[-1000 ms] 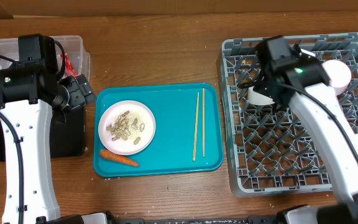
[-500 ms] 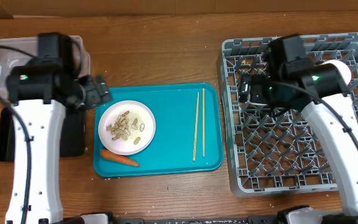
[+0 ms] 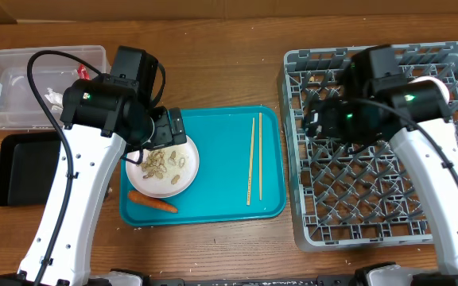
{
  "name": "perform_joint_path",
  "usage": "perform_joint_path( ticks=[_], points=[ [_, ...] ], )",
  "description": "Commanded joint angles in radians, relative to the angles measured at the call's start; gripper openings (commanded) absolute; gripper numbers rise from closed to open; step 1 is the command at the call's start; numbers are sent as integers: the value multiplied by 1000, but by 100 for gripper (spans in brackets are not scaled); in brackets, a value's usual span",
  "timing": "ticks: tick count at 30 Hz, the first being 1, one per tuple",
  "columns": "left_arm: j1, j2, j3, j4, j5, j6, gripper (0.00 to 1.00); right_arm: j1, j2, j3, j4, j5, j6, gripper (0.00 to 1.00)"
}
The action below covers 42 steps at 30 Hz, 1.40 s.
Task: Sort waste into correct bins and load items into the dishwasher
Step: 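Move right gripper to the teal tray and grasp the wooden chopsticks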
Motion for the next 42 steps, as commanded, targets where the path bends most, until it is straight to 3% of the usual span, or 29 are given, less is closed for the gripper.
perform_joint_path(
  ticks=[1, 6, 11, 19, 30, 37, 42],
  points=[
    [4, 5, 6, -14, -6, -50, 100, 96, 31, 19, 12, -25, -22, 95],
    [49, 5, 6, -13, -27, -50, 100, 227, 121, 19, 43, -13, 27, 94],
    [196, 5, 6, -41, -16, -29, 100, 320, 244, 19, 105, -13, 65, 90],
    [414, 5, 6, 7, 28, 38, 100, 407, 435, 19, 200, 0, 205, 65],
    [425, 16, 6, 99, 27, 57, 100, 416, 582, 18, 208, -28, 254, 54],
    [425, 30, 6, 122, 27, 85, 100, 419, 591, -9, 218, 20, 333, 47],
    [425, 42, 6, 133, 27, 98, 100, 419, 592, -44, 240, 32, 354, 46]
  ],
)
